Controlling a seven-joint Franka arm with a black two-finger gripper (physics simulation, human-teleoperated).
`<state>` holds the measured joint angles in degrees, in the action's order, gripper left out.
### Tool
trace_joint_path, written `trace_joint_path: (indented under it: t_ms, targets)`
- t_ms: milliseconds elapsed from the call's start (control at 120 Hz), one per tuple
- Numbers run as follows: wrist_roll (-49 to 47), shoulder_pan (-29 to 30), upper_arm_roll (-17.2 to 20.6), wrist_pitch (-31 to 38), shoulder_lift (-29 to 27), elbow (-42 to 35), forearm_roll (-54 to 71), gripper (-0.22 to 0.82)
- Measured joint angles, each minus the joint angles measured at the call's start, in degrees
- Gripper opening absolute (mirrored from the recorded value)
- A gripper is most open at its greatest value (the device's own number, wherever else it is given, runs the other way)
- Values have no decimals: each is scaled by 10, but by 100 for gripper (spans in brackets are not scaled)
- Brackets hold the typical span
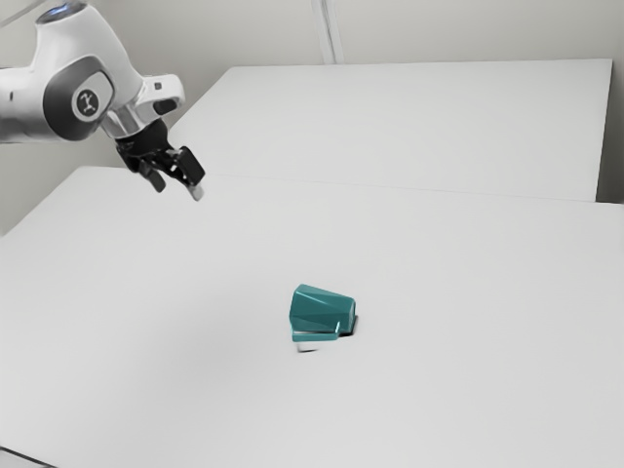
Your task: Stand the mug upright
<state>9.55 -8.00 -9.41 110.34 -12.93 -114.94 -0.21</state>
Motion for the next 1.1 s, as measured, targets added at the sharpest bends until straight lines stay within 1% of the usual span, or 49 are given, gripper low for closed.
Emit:
trace_joint_path:
  t_ms: [167, 317, 500, 625, 833, 1000, 1100]
  targets:
    - [-3, 1, -7, 30, -10, -46, -76, 59]
    - [-3, 0, -30, 56, -33, -117, -163, 59]
    - [13, -1, -62, 67, -42, -167, -270, 58]
    - [32, -5, -67, 57, -41, -184, -334, 57]
    - [78, -5, -92, 21, -30, -218, -417, 56]
    - [115, -7, -95, 6, -9, -240, -461, 55]
    - [138, -14, -94, 12, 10, -241, -476, 54]
